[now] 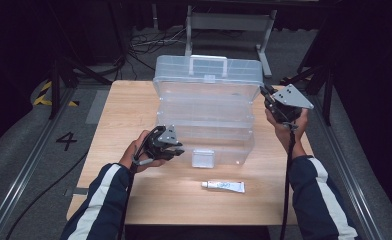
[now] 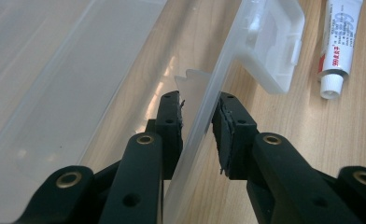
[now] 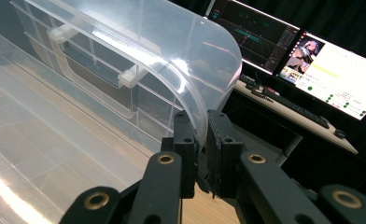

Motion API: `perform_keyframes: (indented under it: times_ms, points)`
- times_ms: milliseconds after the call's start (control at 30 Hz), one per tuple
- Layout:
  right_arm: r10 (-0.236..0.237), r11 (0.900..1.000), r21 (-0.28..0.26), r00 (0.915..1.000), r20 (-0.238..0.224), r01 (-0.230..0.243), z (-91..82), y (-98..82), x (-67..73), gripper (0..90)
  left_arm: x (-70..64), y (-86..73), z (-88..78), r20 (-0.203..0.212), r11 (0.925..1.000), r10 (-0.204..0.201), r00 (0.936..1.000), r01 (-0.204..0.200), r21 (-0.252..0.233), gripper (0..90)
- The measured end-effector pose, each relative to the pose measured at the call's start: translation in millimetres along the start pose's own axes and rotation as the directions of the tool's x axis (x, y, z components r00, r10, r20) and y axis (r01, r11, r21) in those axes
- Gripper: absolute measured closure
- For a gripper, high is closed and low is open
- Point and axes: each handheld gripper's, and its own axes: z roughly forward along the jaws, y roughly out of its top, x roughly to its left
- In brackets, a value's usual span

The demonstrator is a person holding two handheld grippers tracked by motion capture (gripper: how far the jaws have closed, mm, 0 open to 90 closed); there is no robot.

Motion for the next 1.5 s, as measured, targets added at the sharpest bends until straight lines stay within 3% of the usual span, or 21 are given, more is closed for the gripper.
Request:
perform_keyframes:
  times_ms: [467, 733, 1500]
  points:
    - [0.035, 0.999, 0.031, 0.9994, 0.005, -0.036, 16.8, 9.0, -9.5, 84.2, -1.0, -3.4, 0.3, -0.001, 0.9992, -0.008, 1.0, 0.008, -0.039, 72.6]
    - [0.055, 0.997, 0.047, 0.9985, 0.003, -0.055, 24.1, 12.7, -13.7, 84.4, -0.5, -4.1, 0.1, -0.001, 0.9992, 0.006, 1.0, -0.006, -0.041, 72.7]
    - [0.102, 0.991, 0.093, 0.9948, -0.01, -0.1, 42.9, 20.8, -25.6, 84.7, 0.2, -5.6, 0.8, 0.008, 0.9985, -0.014, 0.9999, 0.014, -0.053, 72.3]
